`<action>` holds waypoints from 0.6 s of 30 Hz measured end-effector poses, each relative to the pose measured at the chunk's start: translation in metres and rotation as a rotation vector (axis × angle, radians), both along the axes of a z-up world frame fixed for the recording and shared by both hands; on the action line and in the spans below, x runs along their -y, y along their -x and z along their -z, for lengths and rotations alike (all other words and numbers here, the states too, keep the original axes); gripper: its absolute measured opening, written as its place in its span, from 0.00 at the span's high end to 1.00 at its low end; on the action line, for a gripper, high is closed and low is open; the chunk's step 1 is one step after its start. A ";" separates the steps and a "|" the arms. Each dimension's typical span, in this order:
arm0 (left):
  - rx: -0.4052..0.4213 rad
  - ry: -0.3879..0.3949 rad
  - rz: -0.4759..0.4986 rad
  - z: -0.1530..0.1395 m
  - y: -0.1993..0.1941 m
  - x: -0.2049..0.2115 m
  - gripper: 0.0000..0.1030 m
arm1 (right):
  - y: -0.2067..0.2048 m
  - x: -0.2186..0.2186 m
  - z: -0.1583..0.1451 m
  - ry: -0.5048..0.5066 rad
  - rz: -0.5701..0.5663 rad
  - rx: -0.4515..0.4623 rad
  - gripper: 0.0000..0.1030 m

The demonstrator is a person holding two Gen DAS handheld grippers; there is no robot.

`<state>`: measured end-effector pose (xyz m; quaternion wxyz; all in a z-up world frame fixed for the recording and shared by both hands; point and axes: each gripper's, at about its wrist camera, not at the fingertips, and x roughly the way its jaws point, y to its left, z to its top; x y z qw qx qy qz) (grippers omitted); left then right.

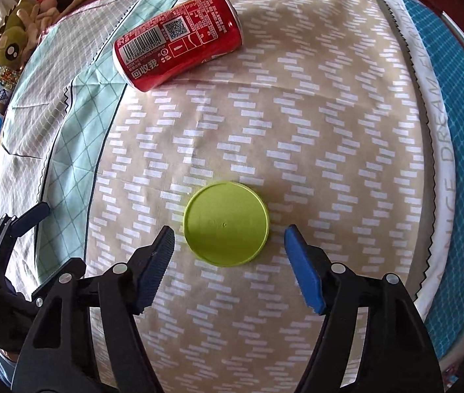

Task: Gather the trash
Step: 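Grasp the green lid with the right tool while the left tool grasps the red Coca-Cola can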

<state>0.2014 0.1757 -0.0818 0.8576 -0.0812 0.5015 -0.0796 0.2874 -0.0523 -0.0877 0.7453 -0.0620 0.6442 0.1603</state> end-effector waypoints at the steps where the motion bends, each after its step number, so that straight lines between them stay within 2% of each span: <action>1: 0.000 0.002 0.000 0.001 -0.002 -0.001 0.04 | -0.001 -0.002 0.003 0.009 0.000 -0.001 0.37; 2: 0.000 0.005 0.001 0.001 -0.003 -0.003 0.04 | -0.001 -0.005 0.004 0.012 0.000 0.001 0.39; 3: 0.000 0.006 0.001 0.001 -0.004 -0.004 0.04 | -0.001 -0.007 0.004 0.024 -0.005 0.018 0.49; 9: 0.012 -0.009 0.033 -0.004 -0.025 -0.001 0.04 | -0.015 -0.013 -0.002 0.057 -0.018 0.043 0.49; 14: 0.031 -0.080 0.123 -0.020 -0.072 0.015 0.04 | -0.046 0.003 -0.018 0.051 0.034 0.072 0.49; 18: 0.047 -0.117 0.172 -0.028 -0.116 0.028 0.04 | -0.067 0.013 -0.019 0.032 0.057 0.049 0.49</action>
